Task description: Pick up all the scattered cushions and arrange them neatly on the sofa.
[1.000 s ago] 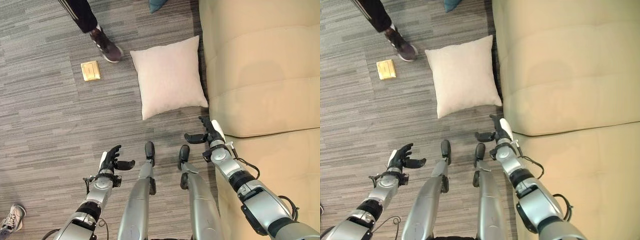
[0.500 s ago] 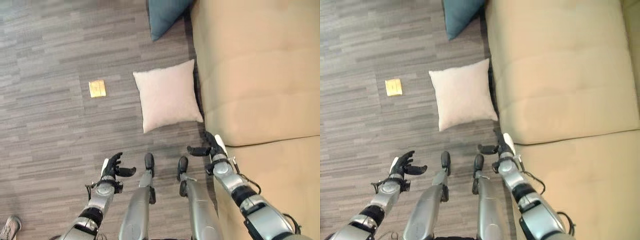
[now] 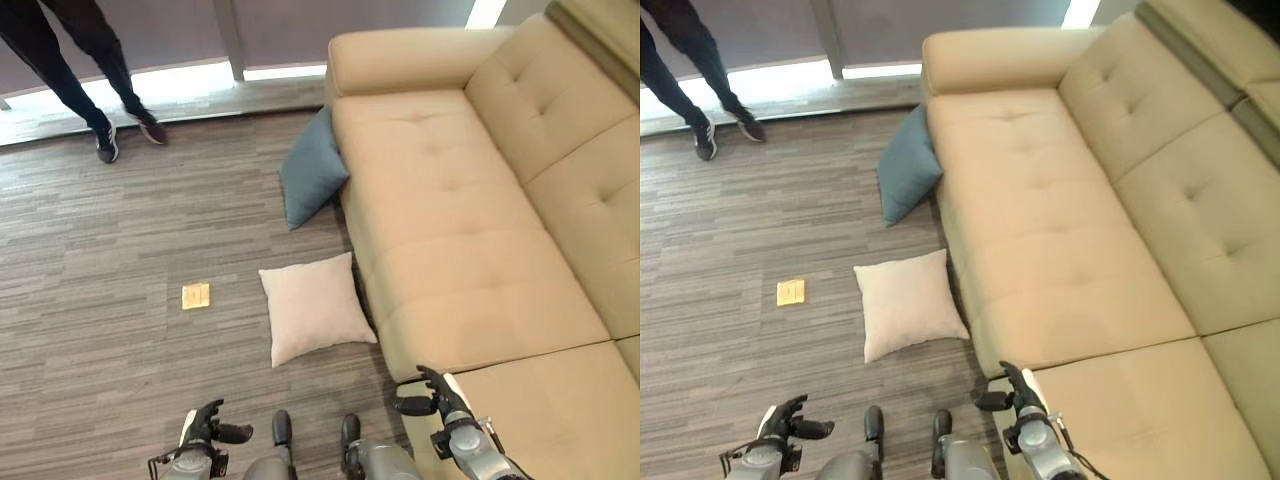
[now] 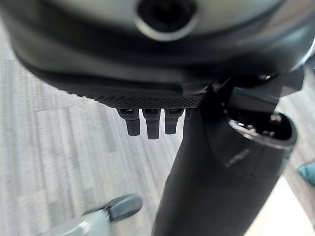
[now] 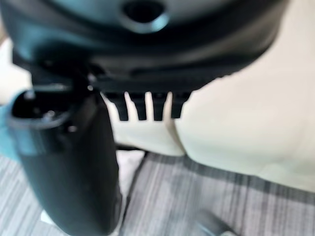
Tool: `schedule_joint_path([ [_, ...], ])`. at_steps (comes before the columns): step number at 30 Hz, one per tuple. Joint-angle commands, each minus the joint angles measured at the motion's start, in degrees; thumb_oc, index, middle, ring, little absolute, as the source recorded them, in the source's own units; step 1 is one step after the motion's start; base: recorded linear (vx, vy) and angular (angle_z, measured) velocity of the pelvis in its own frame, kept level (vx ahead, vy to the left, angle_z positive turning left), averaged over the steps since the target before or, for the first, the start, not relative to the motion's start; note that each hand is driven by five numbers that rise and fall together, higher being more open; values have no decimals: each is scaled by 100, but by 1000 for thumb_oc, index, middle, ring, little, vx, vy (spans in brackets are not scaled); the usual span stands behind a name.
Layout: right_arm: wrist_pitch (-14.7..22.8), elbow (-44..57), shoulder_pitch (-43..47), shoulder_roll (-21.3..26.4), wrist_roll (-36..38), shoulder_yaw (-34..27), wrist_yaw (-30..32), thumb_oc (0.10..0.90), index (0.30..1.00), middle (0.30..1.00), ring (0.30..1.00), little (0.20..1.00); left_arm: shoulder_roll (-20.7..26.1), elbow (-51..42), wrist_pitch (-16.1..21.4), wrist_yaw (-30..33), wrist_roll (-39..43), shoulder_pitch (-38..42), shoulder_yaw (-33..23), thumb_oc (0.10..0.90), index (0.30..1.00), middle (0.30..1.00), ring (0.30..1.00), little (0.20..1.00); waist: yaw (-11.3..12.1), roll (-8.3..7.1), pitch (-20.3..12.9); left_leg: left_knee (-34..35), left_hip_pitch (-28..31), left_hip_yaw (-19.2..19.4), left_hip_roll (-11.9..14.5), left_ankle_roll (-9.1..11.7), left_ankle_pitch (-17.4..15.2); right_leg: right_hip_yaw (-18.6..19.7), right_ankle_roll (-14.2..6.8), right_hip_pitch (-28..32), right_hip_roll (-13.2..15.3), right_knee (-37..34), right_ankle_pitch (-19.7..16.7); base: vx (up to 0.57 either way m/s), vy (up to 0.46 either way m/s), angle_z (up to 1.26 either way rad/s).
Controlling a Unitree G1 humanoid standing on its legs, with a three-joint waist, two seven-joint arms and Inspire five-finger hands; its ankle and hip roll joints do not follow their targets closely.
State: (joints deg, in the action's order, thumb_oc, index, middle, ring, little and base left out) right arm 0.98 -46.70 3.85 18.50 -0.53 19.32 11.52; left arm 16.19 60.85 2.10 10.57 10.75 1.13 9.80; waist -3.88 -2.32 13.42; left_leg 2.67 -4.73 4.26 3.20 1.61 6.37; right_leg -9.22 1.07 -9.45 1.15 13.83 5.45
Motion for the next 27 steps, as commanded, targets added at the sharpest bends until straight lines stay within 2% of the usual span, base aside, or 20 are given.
schedule_joint_path([
  [1, 219, 273, 30, 37, -317, -71, -6, 800, 900, 900, 900, 900, 152, 7, 71, -8, -109, -20, -229, 800, 900, 900, 900, 900, 21, -236, -104, -795, 10, 259, 400, 281, -690, 133, -361, 537, 197, -696, 189, 38, -129, 2],
  [5, 205, 205, -58, 90, -329, -91, -5, 800, 900, 900, 900, 900, 107, 120, 24, -34, -116, -79, -270, 800, 900, 900, 900, 900, 37, -337, -74, -1475, -128, 183, 403, 276, -848, 122, -238, 732, 187, -725, 264, 49, -89, 3],
  [7, 205, 217, -27, 98, -297, -92, 20, 800, 900, 900, 900, 900, 71, 174, 39, -24, -96, -54, -252, 800, 900, 900, 900, 900, 67, -372, -4, -1797, -322, 7, 345, 274, -803, 126, -202, 794, 198, -748, 274, 25, -14, 7],
  [8, 205, 217, -27, 98, -297, -92, 20, 800, 900, 900, 900, 900, 71, 174, 39, -24, -96, -54, -252, 800, 900, 900, 900, 900, 66, -372, -4, -1799, -324, 6, 345, 274, -803, 124, -202, 794, 198, -748, 274, 41, 24, 11],
  [9, 202, 245, 7, 109, -268, -125, 27, 800, 900, 900, 900, 900, 43, 206, 45, 3, -57, -44, -245, 800, 900, 900, 900, 900, 99, -400, 15, -1719, -536, -140, 163, 235, -881, 121, -228, 812, 207, -792, 284, 73, 44, 7],
  [10, 196, 246, 0, 117, -270, -137, 29, 800, 900, 900, 900, 900, 34, 225, 43, 1, -47, -47, -245, 800, 900, 900, 900, 900, 103, -396, 2, -1600, -574, -127, 147, 234, -863, 108, -249, 822, 202, -814, 286, 116, 68, 10],
  [14, 139, 203, 30, 150, -283, -137, 73, 800, 900, 900, 900, 900, 25, 263, 50, 19, -83, -36, -218, 800, 900, 900, 900, 900, 176, -379, -18, -1056, -999, 108, 189, 278, -451, 118, -323, 933, 185, -909, 341, 153, 113, 9],
  [15, 125, 210, 29, 149, -328, -132, 66, 800, 900, 900, 900, 900, 31, 284, 46, -1, -108, -59, -246, 800, 900, 900, 900, 900, 208, -345, -49, -825, -890, 131, 209, 260, -455, 185, -353, 946, 152, -884, 399, 196, 191, 18],
  [19, 72, 179, 59, 52, -480, -102, 48, 800, 900, 900, 900, 900, 54, 414, 25, 21, -195, -138, -301, 800, 900, 900, 900, 900, 246, -381, -154, -925, -795, 78, 49, 135, -598, 296, -508, 1068, 328, -760, 465, 227, 227, -25],
  [22, 65, 197, 97, -75, -534, -29, -1, 800, 900, 900, 900, 900, 125, 454, 17, 60, -232, -164, -359, 800, 900, 900, 900, 900, 338, -461, -180, -1051, -671, 187, -87, -74, -829, 419, -660, 1019, 549, -305, 470, 197, 218, -53],
  [23, 65, 197, 97, -75, -534, -29, -1, 800, 900, 900, 900, 900, 124, 454, 17, 60, -232, -164, -358, 800, 900, 900, 900, 900, 338, -461, -183, -1050, -674, 187, -86, -73, -829, 420, -660, 1016, 549, -305, 469, 176, 223, -44],
  [24, 56, 231, 130, -134, -538, 6, -33, 800, 900, 900, 900, 900, 197, 422, 0, 82, -235, -152, -390, 800, 900, 900, 900, 900, 348, -451, -150, -1047, -539, 202, -162, -205, -932, 524, -725, 798, 636, 287, 397, 139, 224, -25],
  [27, 56, 335, 266, -217, -506, 105, -66, 800, 900, 900, 900, 900, 351, 378, -17, 130, -217, -67, -435, 800, 900, 900, 900, 900, 317, -442, -9, -1039, -374, 254, -282, -409, -1052, 695, -782, 423, 745, 1119, 25, 134, 236, -10],
])
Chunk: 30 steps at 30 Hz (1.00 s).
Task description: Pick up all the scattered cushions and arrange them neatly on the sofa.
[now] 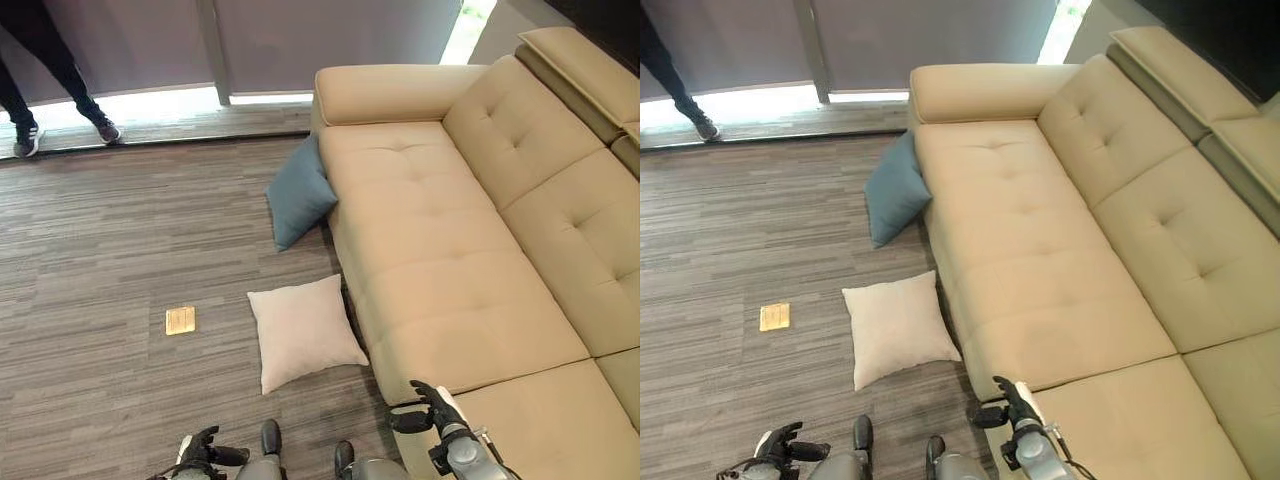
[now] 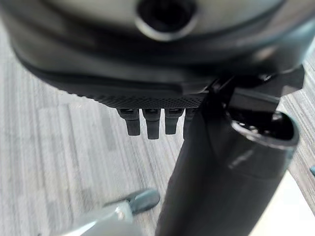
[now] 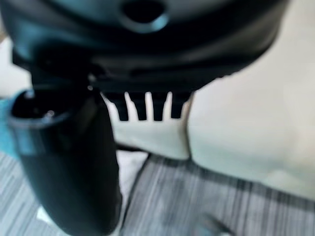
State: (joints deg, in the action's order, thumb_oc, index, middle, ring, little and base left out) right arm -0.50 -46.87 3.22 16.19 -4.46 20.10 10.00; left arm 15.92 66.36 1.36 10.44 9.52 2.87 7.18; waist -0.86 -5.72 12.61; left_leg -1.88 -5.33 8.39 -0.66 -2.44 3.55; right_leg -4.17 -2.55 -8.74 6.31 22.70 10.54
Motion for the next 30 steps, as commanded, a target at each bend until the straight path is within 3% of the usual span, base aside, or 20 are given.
schedule_joint_path([
  [1, 227, 397, 325, -42, -108, 62, 77, 800, 900, 900, 900, 900, 428, -196, 68, 157, -63, -226, -208, 800, 900, 900, 900, 900, 17, -57, 117, -554, -203, -124, 111, -53, -828, 132, -400, 120, 286, 550, -586, 93, 125, -15],
  [7, 235, 394, 387, -2, -58, 63, 69, 800, 900, 900, 900, 900, 419, -217, 108, 149, 16, -212, -212, 800, 900, 900, 900, 900, -36, -29, 118, -402, 11, -171, 25, -40, -897, -10, -320, -69, 175, 14, -456, 131, 40, -10],
  [10, 262, 411, 508, 86, 34, 83, 110, 800, 900, 900, 900, 900, 343, -82, 121, 126, 54, -131, -174, 800, 900, 900, 900, 900, -173, -68, 203, -290, 113, -328, -136, 9, -968, 148, -355, -561, -142, -986, -807, 214, -52, -3],
  [15, 259, 495, 409, 165, 53, 91, 126, 800, 900, 900, 900, 900, 278, -96, 128, 110, -11, -87, -75, 800, 900, 900, 900, 900, -283, -89, 252, -357, 174, -481, -256, 91, -1125, 157, -334, -623, -195, -1425, -980, 169, -130, 18],
  [18, 271, 514, 257, 241, 22, 26, 151, 800, 900, 900, 900, 900, 222, -175, 118, 78, -96, -120, 19, 800, 900, 900, 900, 900, -392, -52, 228, -738, 90, -463, -177, 292, -1309, 91, -211, -477, -220, -1522, -913, 173, -207, 40],
  [20, 287, 565, 194, 335, 33, -22, 177, 800, 900, 900, 900, 900, 197, -210, 111, 68, -169, -123, 97, 800, 900, 900, 900, 900, -452, -68, 281, -1452, -195, -338, -7, 438, -1336, 18, -101, -328, -210, -1540, -829, 130, -177, 55],
  [22, 297, 603, 219, 431, 40, -28, 220, 800, 900, 900, 900, 900, 147, -329, 121, 78, -176, -93, 163, 800, 900, 900, 900, 900, -438, -57, 372, -2199, -528, -349, 88, 532, -1074, -18, 58, -166, -244, -1515, -695, 111, -126, 37],
  [24, 280, 576, 229, 459, 35, -30, 221, 800, 900, 900, 900, 900, 124, -406, 122, 60, -132, -68, 171, 800, 900, 900, 900, 900, -431, -58, 375, -2314, -673, -381, 148, 533, -1010, -38, 126, -96, -249, -1475, -575, 127, -76, 25],
  [26, 273, 503, 227, 468, 53, -81, 224, 800, 900, 900, 900, 900, 95, -442, 112, 37, -178, -48, 264, 800, 900, 900, 900, 900, -434, -59, 317, -1778, -788, -260, 249, 461, -1096, -101, 77, 11, -214, -1485, -446, 182, -22, 11],
  [29, 278, 492, 228, 466, 64, -84, 234, 800, 900, 900, 900, 900, 84, -449, 112, 40, -209, -57, 298, 800, 900, 900, 900, 900, -413, -45, 311, -1510, -846, -210, 297, 461, -983, -103, 55, 91, -215, -1469, -382, 157, 57, 14],
  [30, 288, 491, 241, 471, 76, -91, 263, 800, 900, 900, 900, 900, 73, -446, 115, 44, -193, -59, 321, 800, 900, 900, 900, 900, -352, 46, 303, -930, -1029, -257, 413, 536, -527, -90, 43, 157, -277, -1428, -277, 210, 138, 31],
])
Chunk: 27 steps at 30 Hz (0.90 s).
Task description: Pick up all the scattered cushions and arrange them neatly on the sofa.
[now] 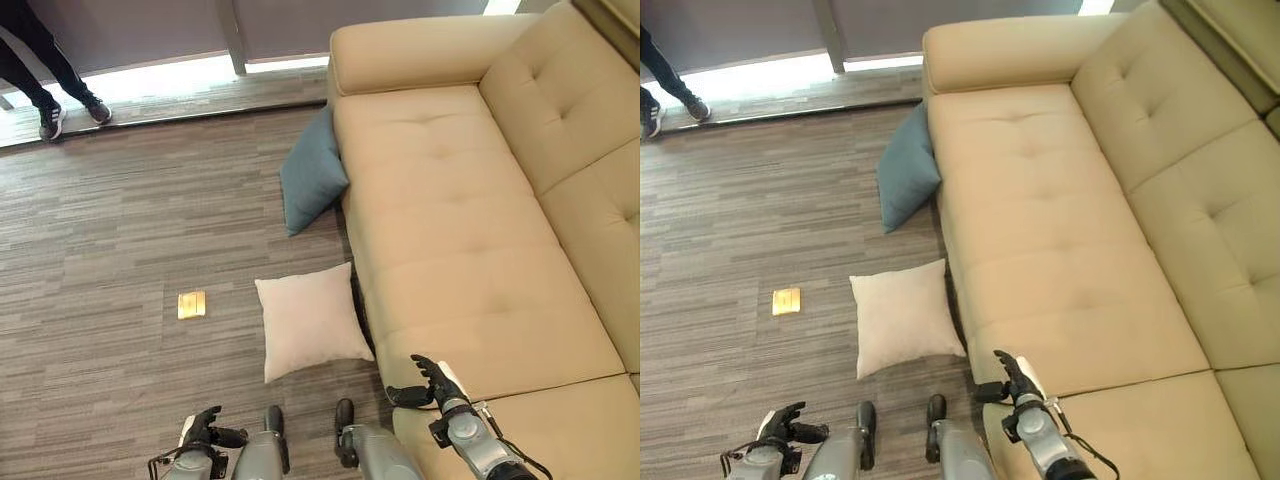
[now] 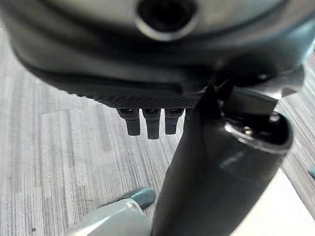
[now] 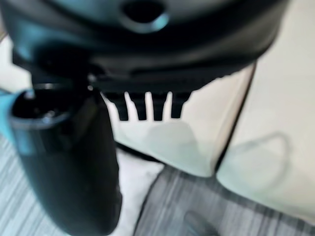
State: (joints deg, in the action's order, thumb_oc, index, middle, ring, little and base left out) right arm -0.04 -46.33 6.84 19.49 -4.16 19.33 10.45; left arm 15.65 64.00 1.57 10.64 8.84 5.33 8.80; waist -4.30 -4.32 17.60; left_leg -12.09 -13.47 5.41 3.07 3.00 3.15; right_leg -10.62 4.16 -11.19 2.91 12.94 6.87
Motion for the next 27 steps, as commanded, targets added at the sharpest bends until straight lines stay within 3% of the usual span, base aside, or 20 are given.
schedule_joint_path([
  [1, 241, 428, -119, 146, 56, -18, 234, 800, 900, 900, 900, 900, 93, -218, 101, 24, -87, -304, 151, 800, 900, 900, 900, 900, 27, -57, -178, 330, -273, 6, 80, 30, -274, 571, -635, 483, 52, -414, 169, 280, 208, 27],
  [4, 221, 417, -124, 156, -47, 3, 213, 800, 900, 900, 900, 900, 68, -166, 92, 22, -87, -351, 138, 800, 900, 900, 900, 900, 50, 21, -205, 582, -107, -93, 90, 12, -281, 602, -673, 498, 46, -238, 274, 141, 159, 0],
  [12, 179, 372, -100, -262, -129, 63, 115, 800, 900, 900, 900, 900, 260, 56, 43, 159, -86, -326, -147, 800, 900, 900, 900, 900, 92, -186, -309, 584, 283, 149, -262, -379, -606, 833, -1014, 352, 486, 404, 49, 135, 253, -28],
  [17, 208, 457, -76, -365, -95, 80, 97, 800, 900, 900, 900, 900, 456, 102, 32, 230, -52, -296, -292, 800, 900, 900, 900, 900, 91, -220, -283, 713, 524, 178, -329, -487, -675, 974, -1098, 201, 525, 837, -134, 71, 124, 1],
  [21, 222, 469, -93, -351, -49, 66, 101, 800, 900, 900, 900, 900, 487, 199, 27, 236, -75, -291, -345, 800, 900, 900, 900, 900, 1, -206, -293, 911, 721, 150, -405, -486, -662, 1178, -1053, 33, 311, 448, -245, 94, 62, 0],
  [27, 256, 467, -9, -333, 45, 89, 163, 800, 900, 900, 900, 900, 474, 184, 64, 223, -34, -213, -300, 800, 900, 900, 900, 900, -47, -291, -142, 888, 754, 94, -519, -470, -742, 945, -1067, -295, 246, -294, -601, 32, -2, 3],
])
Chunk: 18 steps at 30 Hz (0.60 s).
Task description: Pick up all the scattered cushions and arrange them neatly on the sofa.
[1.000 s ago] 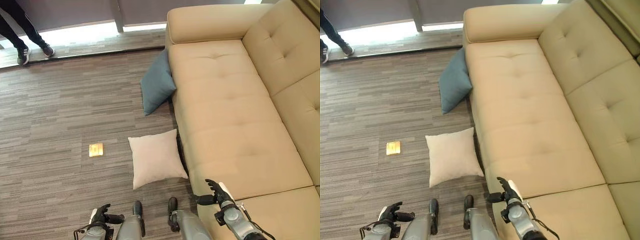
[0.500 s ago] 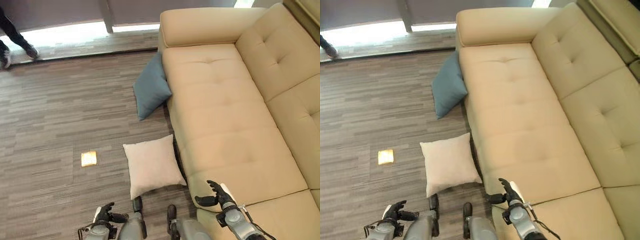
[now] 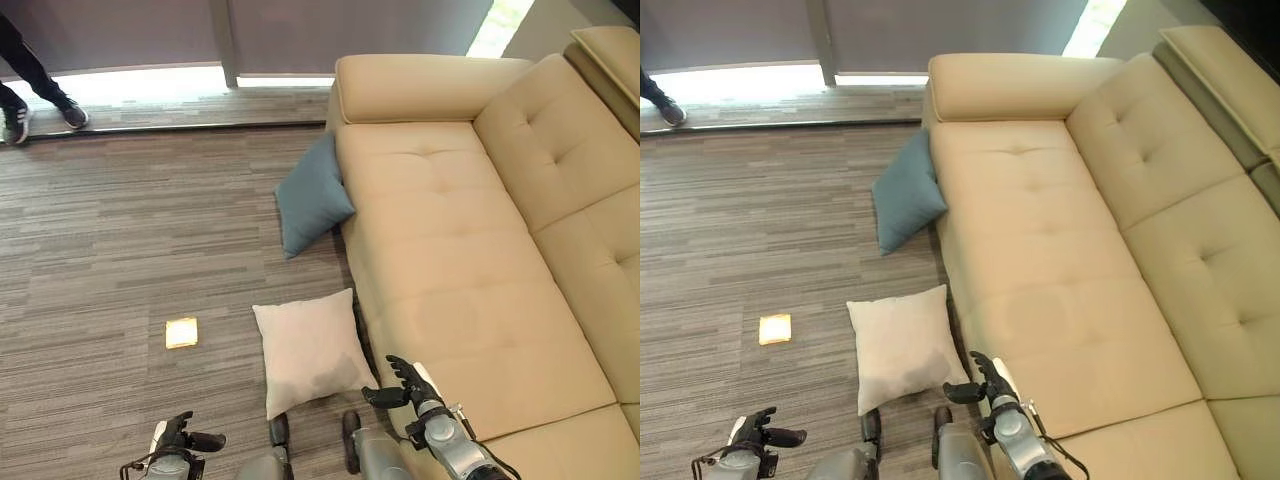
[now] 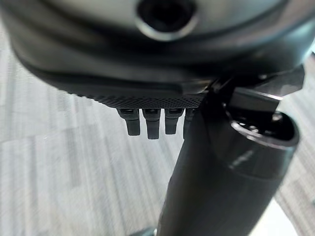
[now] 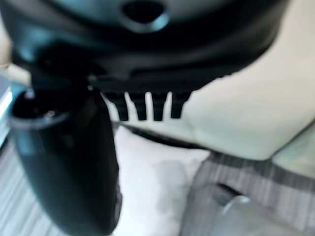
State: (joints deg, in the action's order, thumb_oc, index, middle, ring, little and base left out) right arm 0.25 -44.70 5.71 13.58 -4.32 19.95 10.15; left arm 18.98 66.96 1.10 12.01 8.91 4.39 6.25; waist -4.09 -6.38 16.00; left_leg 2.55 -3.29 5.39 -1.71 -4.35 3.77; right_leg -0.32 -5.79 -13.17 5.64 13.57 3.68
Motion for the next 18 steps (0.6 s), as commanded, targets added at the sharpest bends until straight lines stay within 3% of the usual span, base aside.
schedule_joint_path([
  [1, 224, 295, 98, 262, 88, 26, 218, 800, 900, 900, 900, 900, 103, -186, 120, 86, -47, -89, -7, 800, 900, 900, 900, 900, -58, -122, 64, -719, -334, 65, -108, 264, -856, -110, -103, 36, 34, -568, -306, 19, -54, 4],
  [4, 218, 337, 170, 302, 105, 58, 212, 800, 900, 900, 900, 900, 83, -220, 125, 89, -21, -54, 25, 800, 900, 900, 900, 900, -47, -125, 166, -811, -479, 21, -137, 260, -859, 111, -72, -53, -53, -426, -298, -13, -34, 14],
  [13, 276, 459, 568, 310, 288, 190, 318, 800, 900, 900, 900, 900, 31, -214, 171, 125, 35, 80, 229, 800, 900, 900, 900, 900, 9, -14, 449, -1087, -1040, -6, -96, 309, -892, 16, 48, -503, 20, -305, -293, -8, -74, 5],
  [17, 310, 542, 1054, 302, 498, 320, 393, 800, 900, 900, 900, 900, 111, -383, 234, 151, 249, 314, 333, 800, 900, 900, 900, 900, 49, 36, 716, -1311, -1512, -6, -55, 355, -889, 14, 107, -895, 52, -200, -292, -76, -132, 6],
  [18, 328, 540, 1454, 266, 602, 431, 471, 800, 900, 900, 900, 900, 145, -512, 278, 181, 388, 500, 418, 800, 900, 900, 900, 900, 67, 90, 891, -1482, -1852, 4, -56, 367, -882, 28, 143, -1215, 40, -70, -285, -112, -119, 12],
])
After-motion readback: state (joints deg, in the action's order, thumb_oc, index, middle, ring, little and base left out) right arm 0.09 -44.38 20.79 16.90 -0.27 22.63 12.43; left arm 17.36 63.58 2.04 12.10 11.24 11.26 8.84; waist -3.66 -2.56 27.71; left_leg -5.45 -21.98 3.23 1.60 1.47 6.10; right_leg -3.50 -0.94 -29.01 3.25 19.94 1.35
